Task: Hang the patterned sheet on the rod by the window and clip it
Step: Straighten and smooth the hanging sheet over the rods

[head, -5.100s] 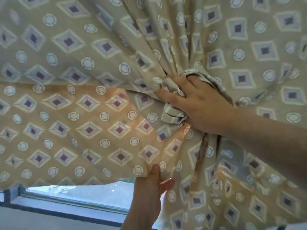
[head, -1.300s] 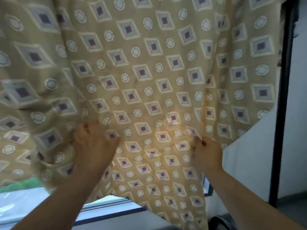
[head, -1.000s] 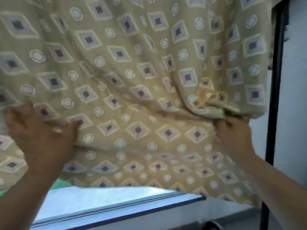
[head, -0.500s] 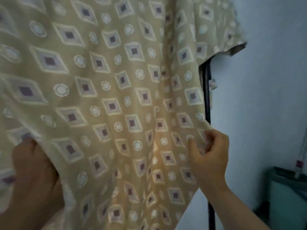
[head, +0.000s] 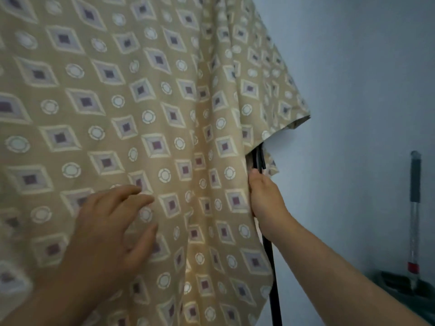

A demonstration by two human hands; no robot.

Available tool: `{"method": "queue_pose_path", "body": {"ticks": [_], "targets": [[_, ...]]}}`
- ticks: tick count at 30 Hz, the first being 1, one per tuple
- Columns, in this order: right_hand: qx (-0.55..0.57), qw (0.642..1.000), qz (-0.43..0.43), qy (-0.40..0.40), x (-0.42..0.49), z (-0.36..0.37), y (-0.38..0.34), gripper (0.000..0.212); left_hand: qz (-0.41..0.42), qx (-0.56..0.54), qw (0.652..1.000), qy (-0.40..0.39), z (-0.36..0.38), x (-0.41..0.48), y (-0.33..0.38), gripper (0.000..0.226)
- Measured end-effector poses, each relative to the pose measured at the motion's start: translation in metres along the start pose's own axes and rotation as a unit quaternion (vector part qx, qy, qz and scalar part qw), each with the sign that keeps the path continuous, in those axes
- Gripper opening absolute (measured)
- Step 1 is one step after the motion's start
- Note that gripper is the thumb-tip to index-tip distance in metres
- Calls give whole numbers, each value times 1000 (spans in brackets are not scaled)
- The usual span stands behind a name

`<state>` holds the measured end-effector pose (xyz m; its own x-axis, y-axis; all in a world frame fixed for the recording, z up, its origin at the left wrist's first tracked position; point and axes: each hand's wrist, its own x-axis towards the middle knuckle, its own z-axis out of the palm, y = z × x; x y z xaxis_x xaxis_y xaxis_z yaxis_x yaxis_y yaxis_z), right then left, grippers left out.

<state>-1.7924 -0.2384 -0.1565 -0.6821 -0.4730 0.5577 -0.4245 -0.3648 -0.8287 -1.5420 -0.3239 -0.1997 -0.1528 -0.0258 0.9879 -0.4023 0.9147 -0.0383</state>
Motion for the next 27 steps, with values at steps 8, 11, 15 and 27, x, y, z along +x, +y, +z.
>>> {"method": "queue_pose_path", "body": {"ticks": [8,11,15,27], "targets": [[136,968,185,-103,8,26,-10,37,-8,32,982,-184,50,21,7,54],[149,957,203,-146,14,36,-8,30,-58,37,979,-192,53,22,-1,63],[104,983,94,-123,24,47,5,19,-86,18,974,-208,55,20,-3,75],[130,987,40,-88,34,33,-1,20,-35,9,984,-174,73,42,60,100]]}}
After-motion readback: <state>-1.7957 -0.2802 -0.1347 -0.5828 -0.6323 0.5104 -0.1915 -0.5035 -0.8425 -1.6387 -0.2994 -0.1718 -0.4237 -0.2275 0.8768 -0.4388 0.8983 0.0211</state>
